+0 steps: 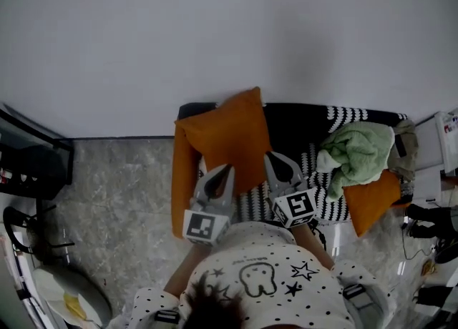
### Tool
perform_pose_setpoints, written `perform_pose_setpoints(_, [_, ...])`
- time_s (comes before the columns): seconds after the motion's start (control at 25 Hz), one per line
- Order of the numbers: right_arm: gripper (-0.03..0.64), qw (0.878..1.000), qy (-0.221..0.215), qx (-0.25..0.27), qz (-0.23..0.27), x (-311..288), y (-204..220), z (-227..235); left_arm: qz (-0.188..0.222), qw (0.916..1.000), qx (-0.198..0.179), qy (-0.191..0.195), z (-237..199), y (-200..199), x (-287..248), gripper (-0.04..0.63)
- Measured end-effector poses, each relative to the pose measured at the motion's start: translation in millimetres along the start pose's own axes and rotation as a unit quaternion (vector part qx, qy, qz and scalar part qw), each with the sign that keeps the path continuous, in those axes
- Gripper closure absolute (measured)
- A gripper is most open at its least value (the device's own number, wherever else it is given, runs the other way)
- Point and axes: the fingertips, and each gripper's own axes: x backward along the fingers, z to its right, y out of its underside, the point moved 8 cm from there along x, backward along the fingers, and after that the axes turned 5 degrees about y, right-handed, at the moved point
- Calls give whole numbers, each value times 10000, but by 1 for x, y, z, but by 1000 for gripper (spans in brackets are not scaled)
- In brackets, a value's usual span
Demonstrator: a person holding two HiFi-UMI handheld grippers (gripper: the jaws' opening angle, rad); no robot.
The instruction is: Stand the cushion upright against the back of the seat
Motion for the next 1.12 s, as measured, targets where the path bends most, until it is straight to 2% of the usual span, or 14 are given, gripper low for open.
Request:
perform_pose_setpoints(0.4, [620, 10000, 6, 89, -11, 28, 5, -4, 111, 9997, -182, 81, 8, -6, -8, 603])
perform_pose_setpoints(0.64, [620, 9998, -153, -7, -110, 23, 11, -8, 137, 9983, -547, 170, 11, -4, -12, 603])
perform_pose_setpoints(0.8, [620, 9996, -254, 20, -127, 18, 13, -9, 198, 9974, -682, 89, 11, -3, -17, 603])
perform_pose_setpoints(1.12, [618, 9989, -351, -47, -304, 14, 16, -19, 80, 9982, -597, 26, 11, -1, -12, 607])
